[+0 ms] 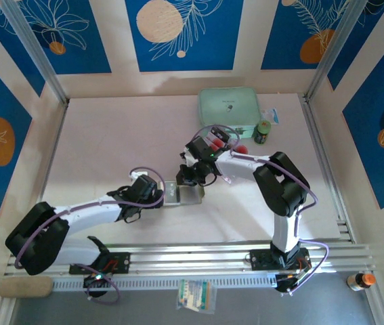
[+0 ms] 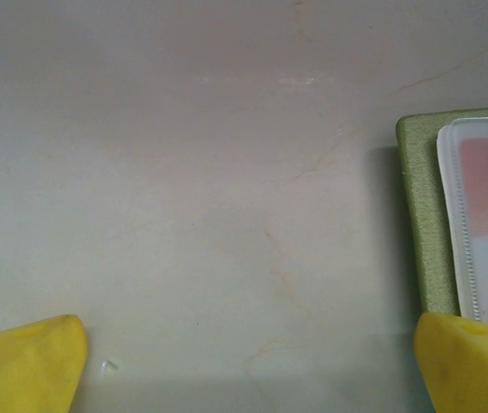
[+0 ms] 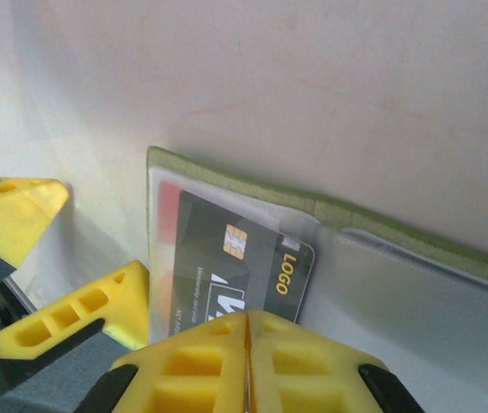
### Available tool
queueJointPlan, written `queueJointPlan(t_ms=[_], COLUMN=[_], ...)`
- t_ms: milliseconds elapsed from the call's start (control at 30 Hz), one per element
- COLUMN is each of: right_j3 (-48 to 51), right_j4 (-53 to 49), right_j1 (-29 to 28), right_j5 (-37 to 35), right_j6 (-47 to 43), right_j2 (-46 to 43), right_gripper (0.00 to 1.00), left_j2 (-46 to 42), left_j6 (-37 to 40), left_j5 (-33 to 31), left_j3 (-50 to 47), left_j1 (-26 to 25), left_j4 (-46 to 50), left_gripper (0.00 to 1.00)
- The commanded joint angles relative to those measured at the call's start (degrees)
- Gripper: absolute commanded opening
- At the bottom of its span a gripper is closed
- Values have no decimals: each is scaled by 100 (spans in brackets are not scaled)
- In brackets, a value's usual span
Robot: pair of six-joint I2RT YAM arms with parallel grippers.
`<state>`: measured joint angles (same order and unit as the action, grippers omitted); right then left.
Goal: Put the credit cards into the card holder
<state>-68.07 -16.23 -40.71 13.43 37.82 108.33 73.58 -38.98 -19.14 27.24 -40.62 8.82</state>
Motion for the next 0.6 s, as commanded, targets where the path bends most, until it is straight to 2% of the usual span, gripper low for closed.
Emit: queueJointPlan(t_ms=[0,333,567], right_j3=[-178,-205,-562], right_j4=[-165,-188,-344], right_j1=[-7,-66,-299], right_j5=[-7,-114,-69], right_j6=[-135,-114,-127], right_j2=[148,474,753], right_gripper=[9,8,7], left_j2=[-1,3,25], left_j6=[-15,4,9], left_j5=[-63,-37,-7], left_j3=[-72,-90,-97], left_j1=[63,63,68], left_j4=[-43,-98,-155], left_gripper=[97,97,97])
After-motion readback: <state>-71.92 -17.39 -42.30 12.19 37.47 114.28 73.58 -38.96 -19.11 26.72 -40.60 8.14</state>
